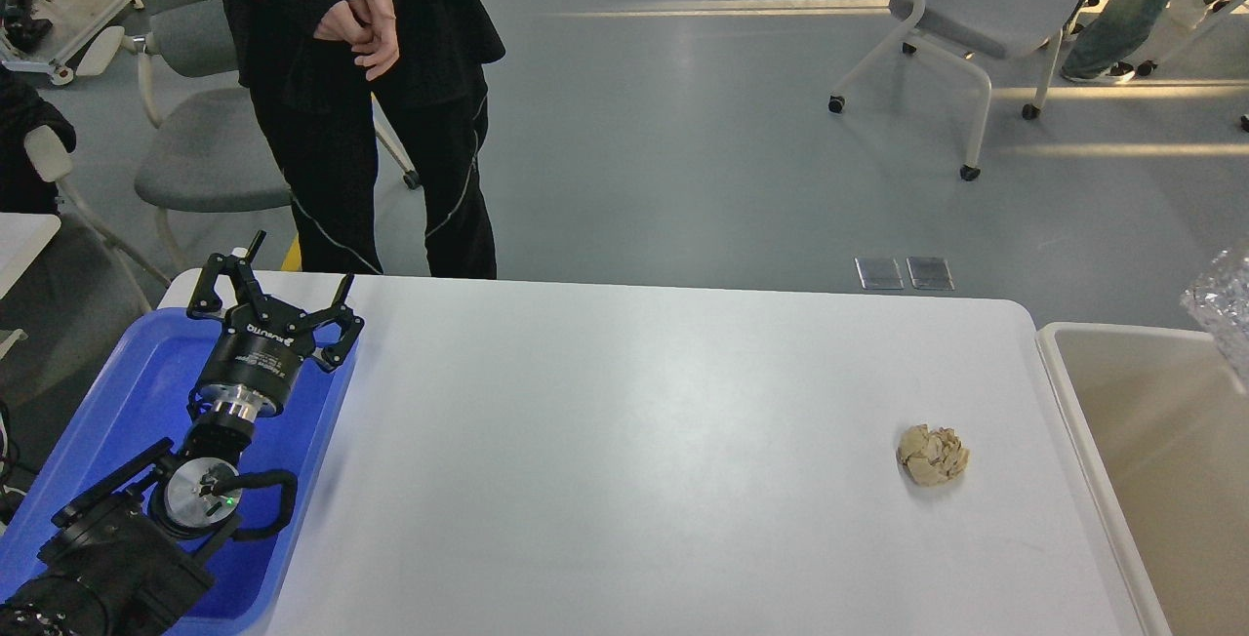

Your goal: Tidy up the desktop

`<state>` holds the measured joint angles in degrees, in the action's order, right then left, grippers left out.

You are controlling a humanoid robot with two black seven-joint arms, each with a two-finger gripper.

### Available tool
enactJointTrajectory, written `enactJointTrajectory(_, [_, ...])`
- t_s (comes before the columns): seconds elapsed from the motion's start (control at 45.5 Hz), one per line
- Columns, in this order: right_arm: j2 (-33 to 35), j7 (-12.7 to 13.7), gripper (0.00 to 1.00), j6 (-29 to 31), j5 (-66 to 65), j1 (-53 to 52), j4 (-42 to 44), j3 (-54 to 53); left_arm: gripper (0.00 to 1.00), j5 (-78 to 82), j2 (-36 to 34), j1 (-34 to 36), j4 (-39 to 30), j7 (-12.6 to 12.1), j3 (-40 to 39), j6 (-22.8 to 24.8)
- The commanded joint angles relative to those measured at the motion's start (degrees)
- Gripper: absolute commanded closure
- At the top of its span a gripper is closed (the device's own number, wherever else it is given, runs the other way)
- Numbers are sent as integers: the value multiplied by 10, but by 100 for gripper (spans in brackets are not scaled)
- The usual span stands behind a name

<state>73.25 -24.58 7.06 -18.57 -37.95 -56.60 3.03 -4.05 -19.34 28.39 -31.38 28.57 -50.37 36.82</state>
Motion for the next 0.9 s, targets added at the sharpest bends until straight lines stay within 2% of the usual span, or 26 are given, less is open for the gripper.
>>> enactJointTrajectory(0.0, [-80,0,100,-14,118,67,79,-1,0,0,0,0,0,0,0,0])
enactJointTrajectory(0.461, [-283,10,100,-5,196,144,352,-8,0,0,0,0,0,0,0,0])
enactJointTrajectory(0.637, [-357,30,100,-2,199,148,452,-8,0,0,0,0,0,0,0,0])
enactJointTrajectory(0.878, [-424,59,100,-12,199,156,525,-56,0,0,0,0,0,0,0,0])
